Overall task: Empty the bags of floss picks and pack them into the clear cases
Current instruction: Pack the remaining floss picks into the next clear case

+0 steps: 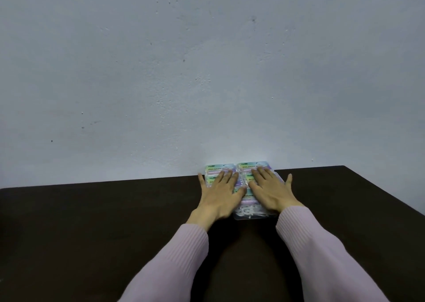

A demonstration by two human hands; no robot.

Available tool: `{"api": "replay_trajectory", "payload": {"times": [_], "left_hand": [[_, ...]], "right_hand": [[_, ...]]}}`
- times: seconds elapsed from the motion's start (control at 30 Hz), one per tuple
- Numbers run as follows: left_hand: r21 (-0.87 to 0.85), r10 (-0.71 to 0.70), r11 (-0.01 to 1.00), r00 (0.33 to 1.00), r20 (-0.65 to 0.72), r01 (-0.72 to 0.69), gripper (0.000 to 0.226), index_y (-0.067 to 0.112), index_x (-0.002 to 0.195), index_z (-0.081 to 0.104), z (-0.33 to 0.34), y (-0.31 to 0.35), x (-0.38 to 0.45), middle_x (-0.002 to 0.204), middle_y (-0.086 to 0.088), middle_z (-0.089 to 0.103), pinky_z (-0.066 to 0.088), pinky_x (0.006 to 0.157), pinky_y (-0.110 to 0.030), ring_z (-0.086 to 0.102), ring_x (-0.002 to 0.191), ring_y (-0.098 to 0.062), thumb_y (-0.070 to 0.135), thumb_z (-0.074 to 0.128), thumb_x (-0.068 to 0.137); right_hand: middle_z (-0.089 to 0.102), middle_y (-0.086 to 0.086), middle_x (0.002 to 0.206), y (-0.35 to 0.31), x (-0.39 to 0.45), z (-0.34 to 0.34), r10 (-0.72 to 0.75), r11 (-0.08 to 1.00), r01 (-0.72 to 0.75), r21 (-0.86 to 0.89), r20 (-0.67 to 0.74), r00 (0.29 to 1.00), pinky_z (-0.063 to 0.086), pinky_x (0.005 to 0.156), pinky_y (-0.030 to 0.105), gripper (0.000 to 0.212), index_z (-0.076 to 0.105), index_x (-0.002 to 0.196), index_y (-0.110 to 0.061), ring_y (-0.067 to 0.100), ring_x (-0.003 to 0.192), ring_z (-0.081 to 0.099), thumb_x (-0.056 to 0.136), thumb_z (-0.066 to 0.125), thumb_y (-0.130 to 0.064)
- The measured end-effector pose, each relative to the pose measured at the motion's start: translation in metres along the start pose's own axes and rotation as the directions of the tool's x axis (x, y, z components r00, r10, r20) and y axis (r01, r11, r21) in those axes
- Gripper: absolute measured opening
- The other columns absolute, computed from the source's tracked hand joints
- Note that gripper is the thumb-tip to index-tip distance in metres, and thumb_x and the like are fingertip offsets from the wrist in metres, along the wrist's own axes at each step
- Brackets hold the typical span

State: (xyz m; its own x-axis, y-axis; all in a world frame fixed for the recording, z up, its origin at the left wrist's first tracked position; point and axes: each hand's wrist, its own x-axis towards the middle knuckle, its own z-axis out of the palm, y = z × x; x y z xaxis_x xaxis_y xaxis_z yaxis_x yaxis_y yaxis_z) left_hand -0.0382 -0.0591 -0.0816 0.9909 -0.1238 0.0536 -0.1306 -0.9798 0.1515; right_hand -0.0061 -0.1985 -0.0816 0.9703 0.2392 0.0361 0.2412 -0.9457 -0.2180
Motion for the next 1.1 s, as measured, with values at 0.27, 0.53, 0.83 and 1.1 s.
{"api": "replay_trajectory", "payload": {"times": [0.27,0.53,0.83,1.1], "left_hand": [[0.122,-0.033,0.992,0.998,0.062,0.026,0.055,0.02,0.15,-0.003,-0.019,-0.056,-0.022,0.158,0.003,-0.008,-0.018,0.107,-0.062,-0.008,0.145,-0.01,0.04,0.012,0.102],[0.006,-0.119,0.993,0.993,0.018,0.119,0.053,0.021,0.151,0.001,-0.024,-0.108,-0.045,0.159,0.005,-0.004,-0.012,0.115,-0.049,-0.007,0.145,-0.008,0.038,0.013,0.103],[-0.169,-0.124,0.98,0.989,-0.077,0.109,0.051,0.02,0.151,0.007,-0.027,-0.108,-0.056,0.159,0.005,0.002,-0.012,0.116,-0.041,-0.005,0.144,-0.006,0.035,0.013,0.103],[-0.237,-0.216,0.958,0.949,-0.228,0.161,0.038,0.018,0.132,0.045,-0.05,-0.127,-0.121,0.136,-0.002,0.047,0.018,0.114,-0.044,0.038,0.13,-0.02,0.017,0.041,0.094]], "right_hand": [[-0.002,0.002,0.158,-0.069,-0.003,0.01,-0.059,0.995,0.061,-0.079,0.026,0.998,-0.009,0.11,0.059,0.059,0.003,0.15,-0.016,0.017,0.145,-0.003,0.099,0.013,-0.044],[0.006,0.007,0.157,-0.134,0.0,0.024,-0.113,0.991,0.114,-0.065,0.012,0.994,-0.004,0.114,0.054,0.06,0.009,0.149,-0.009,0.02,0.145,0.003,0.098,0.016,-0.041],[0.005,0.004,0.158,-0.143,-0.004,0.02,-0.225,0.97,0.221,-0.105,-0.03,0.974,0.001,0.117,0.048,0.052,0.01,0.149,-0.01,0.016,0.145,0.003,0.101,0.02,-0.028],[0.045,0.008,0.133,-0.199,-0.052,0.024,-0.437,0.894,0.448,0.01,-0.205,0.876,0.035,0.098,0.036,0.036,0.045,0.131,-0.012,0.024,0.121,0.044,0.096,0.038,-0.016]]}}
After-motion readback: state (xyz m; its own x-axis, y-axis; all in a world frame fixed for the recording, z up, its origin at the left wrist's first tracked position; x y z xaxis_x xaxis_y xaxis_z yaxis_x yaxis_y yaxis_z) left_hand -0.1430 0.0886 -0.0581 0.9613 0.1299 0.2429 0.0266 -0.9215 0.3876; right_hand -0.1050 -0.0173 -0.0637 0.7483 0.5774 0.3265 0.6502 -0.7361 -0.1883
